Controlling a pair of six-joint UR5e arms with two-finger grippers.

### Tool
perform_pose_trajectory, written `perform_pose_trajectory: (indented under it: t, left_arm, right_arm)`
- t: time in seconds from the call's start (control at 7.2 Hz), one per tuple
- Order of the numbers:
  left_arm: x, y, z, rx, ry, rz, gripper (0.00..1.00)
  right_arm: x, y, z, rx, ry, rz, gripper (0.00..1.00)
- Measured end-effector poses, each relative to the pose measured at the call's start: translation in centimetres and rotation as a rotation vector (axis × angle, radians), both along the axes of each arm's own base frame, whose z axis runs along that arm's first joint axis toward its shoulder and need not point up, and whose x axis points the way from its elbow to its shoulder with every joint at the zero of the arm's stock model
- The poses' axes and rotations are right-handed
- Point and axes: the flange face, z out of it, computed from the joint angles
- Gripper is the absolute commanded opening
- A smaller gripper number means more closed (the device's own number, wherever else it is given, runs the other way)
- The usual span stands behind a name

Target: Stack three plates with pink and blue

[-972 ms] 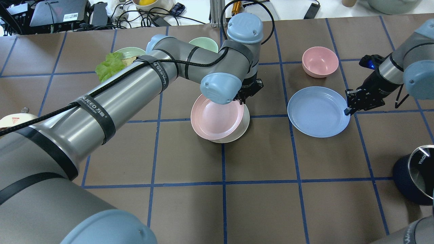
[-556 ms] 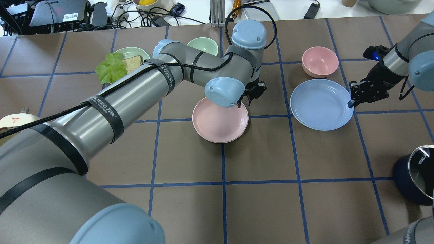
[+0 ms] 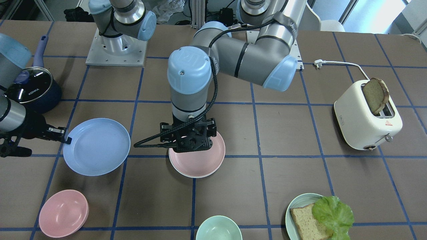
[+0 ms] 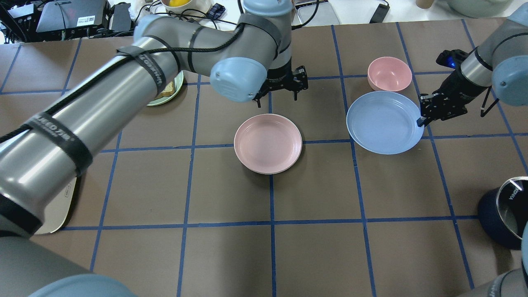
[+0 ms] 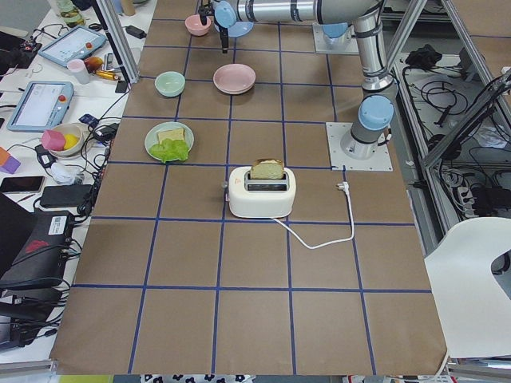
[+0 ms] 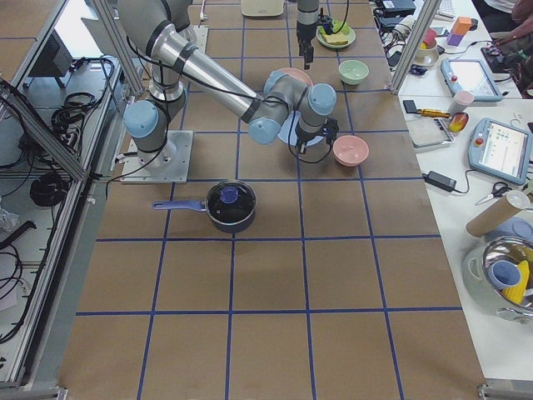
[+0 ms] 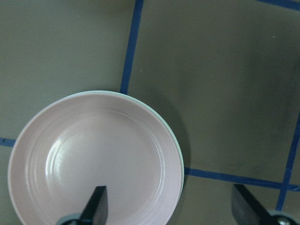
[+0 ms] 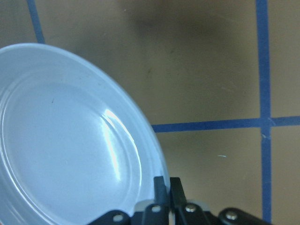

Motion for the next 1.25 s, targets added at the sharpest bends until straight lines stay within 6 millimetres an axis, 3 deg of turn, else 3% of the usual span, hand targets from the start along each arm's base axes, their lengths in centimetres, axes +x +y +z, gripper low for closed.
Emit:
perform_pose_trajectory:
  t: [0.28,0.56,0.69,0.97,1.25]
  left_arm:
    - [6.9,2.0,7.1,0.064,-0.014,-0.066,1.00]
    - [10.4,6.2,13.4,0.075,-0.017,-0.071,1.00]
    - [11.6,8.0,15.4,0.070,-0.022,-0.064,1.00]
    - [14.4,9.8,16.7,0.080,-0.028,-0.024,1.00]
    - [16.6,10.7,16.8,0.085,-0.027,0.015,1.00]
  right_arm:
    - [9.1,-0.1,0.7,0.030,0.014,-0.059,0.00]
    - [18.3,0.4,0.6,0.025,0.013,-0.139,0.00]
    - [22.6,0.8,-0.1,0.011,0.016,-0.158,0.00]
    - [28.7,1.6,-1.8,-0.019,0.011,-0.137,0.00]
    - [30.2,2.4,-3.1,-0.012,0.011,-0.112,0.00]
